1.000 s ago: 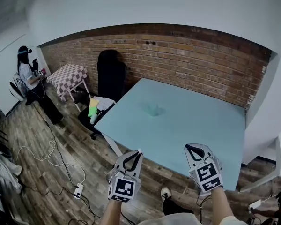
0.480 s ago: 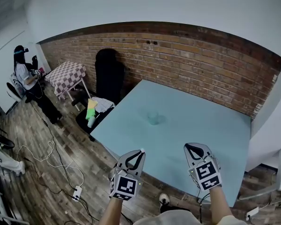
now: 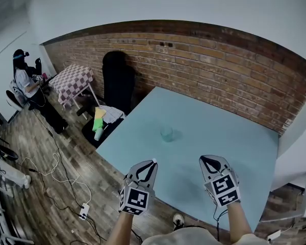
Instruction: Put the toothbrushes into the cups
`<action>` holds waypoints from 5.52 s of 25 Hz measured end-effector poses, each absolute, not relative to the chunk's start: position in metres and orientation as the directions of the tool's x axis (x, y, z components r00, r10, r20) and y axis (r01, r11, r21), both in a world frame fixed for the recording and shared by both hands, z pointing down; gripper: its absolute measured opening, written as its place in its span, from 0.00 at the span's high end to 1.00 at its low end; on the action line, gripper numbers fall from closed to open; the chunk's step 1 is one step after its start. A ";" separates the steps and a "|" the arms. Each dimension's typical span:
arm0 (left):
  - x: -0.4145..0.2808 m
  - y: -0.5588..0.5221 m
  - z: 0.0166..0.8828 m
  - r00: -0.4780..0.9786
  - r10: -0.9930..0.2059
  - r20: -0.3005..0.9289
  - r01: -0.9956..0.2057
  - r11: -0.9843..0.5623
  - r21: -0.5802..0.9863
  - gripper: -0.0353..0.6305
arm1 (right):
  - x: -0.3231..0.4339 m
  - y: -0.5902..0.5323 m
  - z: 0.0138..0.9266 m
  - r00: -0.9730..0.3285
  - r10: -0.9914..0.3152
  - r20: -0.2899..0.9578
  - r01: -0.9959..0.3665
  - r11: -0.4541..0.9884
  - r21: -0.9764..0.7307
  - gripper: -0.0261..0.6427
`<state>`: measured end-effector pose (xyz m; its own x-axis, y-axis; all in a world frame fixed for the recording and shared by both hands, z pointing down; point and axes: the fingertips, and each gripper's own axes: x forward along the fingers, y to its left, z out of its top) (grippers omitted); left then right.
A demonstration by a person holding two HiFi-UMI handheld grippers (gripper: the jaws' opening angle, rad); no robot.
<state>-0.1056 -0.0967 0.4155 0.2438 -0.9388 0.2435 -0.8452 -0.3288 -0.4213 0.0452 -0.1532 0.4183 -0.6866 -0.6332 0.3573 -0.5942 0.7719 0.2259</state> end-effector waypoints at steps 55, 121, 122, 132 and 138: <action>-0.152 -0.374 0.572 0.471 -0.726 0.501 -0.720 -0.645 -0.258 0.88 | -0.012 -0.333 0.509 -0.500 -0.662 0.559 -0.763 0.642 0.078 0.95; -0.135 -0.380 0.602 0.457 -0.643 0.614 -0.705 -0.684 -0.191 0.81 | 0.023 -0.309 0.518 -0.474 -0.661 0.582 -0.779 0.622 0.072 0.95; -0.138 -0.376 0.598 0.447 -0.654 0.610 -0.713 -0.673 -0.198 0.81 | 0.022 -0.308 0.515 -0.482 -0.662 0.574 -0.774 0.628 0.074 0.95; -0.149 -0.320 0.551 0.373 -0.743 0.555 -0.759 -0.589 -0.279 0.81 | 0.025 -0.278 0.486 -0.549 -0.665 0.506 -0.729 0.677 0.098 0.95; -0.152 -0.284 0.520 0.347 -0.796 0.496 -0.806 -0.524 -0.276 0.82 | 0.029 -0.258 0.467 -0.576 -0.670 0.469 -0.713 0.692 0.112 0.95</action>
<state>-0.1520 -0.2840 0.5197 0.3472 -0.7959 0.4960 -0.8061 -0.5236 -0.2759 0.0294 -0.2577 0.4673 -0.5762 -0.6697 0.4685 -0.7133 0.6919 0.1119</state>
